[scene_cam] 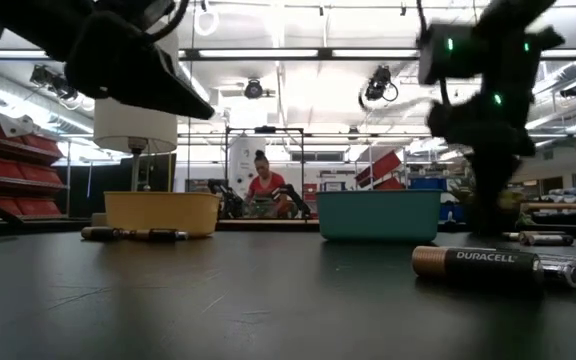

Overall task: Sort batteries
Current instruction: Put the black battery into the yellow bin

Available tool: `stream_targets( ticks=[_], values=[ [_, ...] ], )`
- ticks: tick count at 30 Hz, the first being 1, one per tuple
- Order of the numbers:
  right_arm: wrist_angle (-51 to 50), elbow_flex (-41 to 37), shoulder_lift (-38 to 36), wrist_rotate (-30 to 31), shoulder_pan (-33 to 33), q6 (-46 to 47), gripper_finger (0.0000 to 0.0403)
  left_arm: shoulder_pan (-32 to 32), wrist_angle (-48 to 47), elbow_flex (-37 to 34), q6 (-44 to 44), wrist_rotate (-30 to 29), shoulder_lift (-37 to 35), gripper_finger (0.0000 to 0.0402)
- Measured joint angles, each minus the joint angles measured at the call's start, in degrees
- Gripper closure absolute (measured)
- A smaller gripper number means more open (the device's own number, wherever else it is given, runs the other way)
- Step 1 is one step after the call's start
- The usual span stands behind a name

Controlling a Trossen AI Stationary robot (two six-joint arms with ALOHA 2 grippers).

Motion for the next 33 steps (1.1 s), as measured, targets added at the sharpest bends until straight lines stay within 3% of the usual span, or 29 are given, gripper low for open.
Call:
stream_targets(
  ticks=[5, 11, 19, 24, 27, 33],
  values=[
    [8.37, 6.19, -4.7, 4.24, 4.61, -3.61, 0.0378, -0.02, -0.84, 0.0, -3.12, 0.02, -5.0, 0.0233],
    [42.63, 6.29, -4.54, 3.53, 8.24, -17.98, 0.0374, 0.2, 5.71, -0.32, -4.2, 0.57, -6.21, 0.0234],
    [83.62, 4.58, 11.06, -0.51, 9.49, -29.15, 0.0375, 5.01, 28.2, -8.78, -4.12, 10.77, -2.46, 0.0234],
    [102.59, 4.48, 21.32, -2.06, 9.58, -30.82, 0.0375, 7.72, 34.47, -9.77, -3.98, 14.01, -2.39, 0.0234],
    [111.45, 4.63, 25.34, -2.13, 9.57, -31.58, 0.0375, 8.9, 35.54, -9.77, -3.95, 16.1, -2.39, 0.0234],
    [114.77, 6.96, 30.09, -2.89, 9.43, -32.53, 0.0375, 9.9, 36.73, -9.81, -4.85, 16.23, -2.31, 0.0234]
  ],
)
